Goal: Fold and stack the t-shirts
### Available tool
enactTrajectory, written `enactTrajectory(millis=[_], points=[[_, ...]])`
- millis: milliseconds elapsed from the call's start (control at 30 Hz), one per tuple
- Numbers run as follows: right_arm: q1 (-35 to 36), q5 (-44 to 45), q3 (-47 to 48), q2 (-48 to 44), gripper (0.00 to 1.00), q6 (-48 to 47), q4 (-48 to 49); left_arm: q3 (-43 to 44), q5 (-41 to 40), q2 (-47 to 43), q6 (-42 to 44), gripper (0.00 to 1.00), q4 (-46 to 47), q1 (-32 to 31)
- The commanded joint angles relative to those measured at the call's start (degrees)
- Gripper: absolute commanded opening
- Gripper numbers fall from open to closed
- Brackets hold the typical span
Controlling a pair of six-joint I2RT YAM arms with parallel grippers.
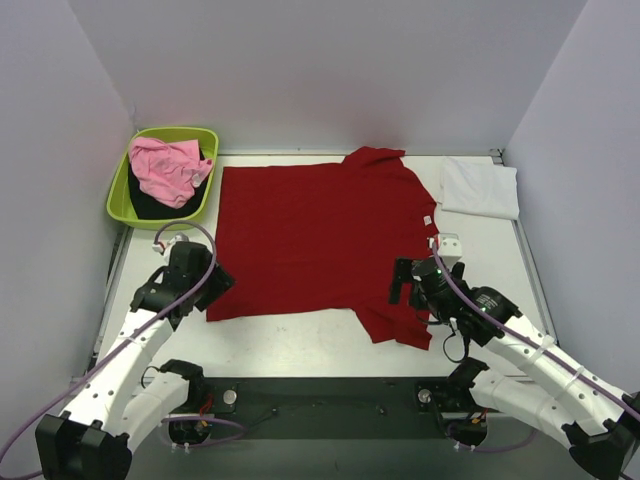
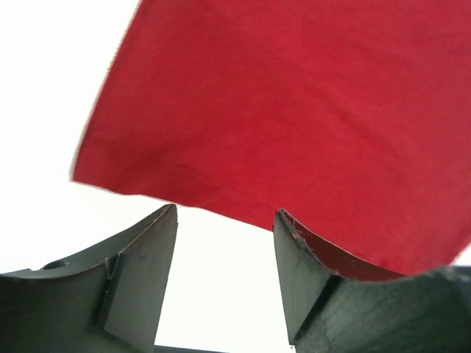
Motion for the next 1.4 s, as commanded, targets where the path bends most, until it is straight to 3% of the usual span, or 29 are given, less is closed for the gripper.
enactTrajectory(millis=[0, 367, 800, 1200, 1300, 1367], points=[[0.6, 0.4, 2.3, -0.4, 0.99, 1.0, -2.9, -1.2, -6.2, -0.3, -2.5, 0.63, -5.9, -1.1], [0.7, -0.9, 3.9, 1.3, 0.99, -1.0, -1.4, -9.6, -11.3, 6.9, -6.4, 0.57, -0.5, -1.2], [0.4, -1.1, 1.5, 3.0, 1.0, -3.2, 2.6, -9.3, -15.5, 13.2, -7.0, 0.57, 4.0, -0.2], [0.2, -1.6, 0.9, 4.6, 1.0, -3.2, 3.5, -12.0, -13.5, 18.7, -6.5, 0.57, 10.8, 2.1], [0.2, -1.7, 0.9, 4.8, 1.0, -3.2, 3.5, -12.8, -12.6, 19.8, -6.3, 0.48, 12.5, 2.1], [0.2, -1.7, 0.9, 4.8, 1.0, -3.2, 3.5, -13.3, -12.1, 20.0, -6.2, 0.37, 13.7, 2.2]])
